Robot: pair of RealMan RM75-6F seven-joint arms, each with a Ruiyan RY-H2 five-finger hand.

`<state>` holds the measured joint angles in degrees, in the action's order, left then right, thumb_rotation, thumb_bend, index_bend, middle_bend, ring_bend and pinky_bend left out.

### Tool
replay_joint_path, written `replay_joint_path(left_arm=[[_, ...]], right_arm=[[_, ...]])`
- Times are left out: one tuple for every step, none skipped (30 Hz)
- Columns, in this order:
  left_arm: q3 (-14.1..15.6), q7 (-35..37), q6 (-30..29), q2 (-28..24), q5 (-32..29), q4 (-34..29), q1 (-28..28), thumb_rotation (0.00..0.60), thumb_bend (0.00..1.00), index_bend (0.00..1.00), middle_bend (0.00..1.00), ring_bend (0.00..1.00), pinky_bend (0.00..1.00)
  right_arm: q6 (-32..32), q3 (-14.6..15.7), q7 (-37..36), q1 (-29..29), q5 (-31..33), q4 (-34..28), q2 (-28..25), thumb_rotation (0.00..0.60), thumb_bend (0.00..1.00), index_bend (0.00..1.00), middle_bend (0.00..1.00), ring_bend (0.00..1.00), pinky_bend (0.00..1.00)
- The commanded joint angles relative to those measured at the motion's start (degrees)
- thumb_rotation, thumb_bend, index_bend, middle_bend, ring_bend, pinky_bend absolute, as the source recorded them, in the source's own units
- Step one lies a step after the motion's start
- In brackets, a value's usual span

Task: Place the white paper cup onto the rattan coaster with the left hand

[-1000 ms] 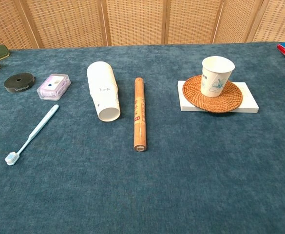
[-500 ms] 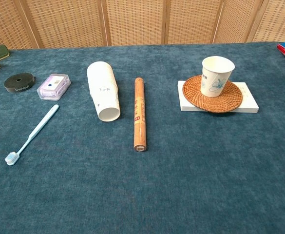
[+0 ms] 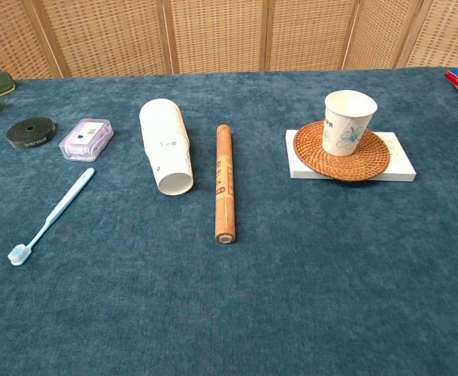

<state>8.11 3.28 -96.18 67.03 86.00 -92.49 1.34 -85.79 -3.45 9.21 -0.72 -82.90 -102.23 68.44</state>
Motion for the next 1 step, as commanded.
replay_joint_path(left_arm=[[-0.4,-0.1,0.9,0.2,0.0,0.4,-0.4,0.54,0.48,0.0,0.0,0.0,0.0]], right_arm=[[-0.3,0.2,0.4,0.1,-0.4,-0.5,-0.2,0.6,0.36,0.0,0.0,0.0,0.0]])
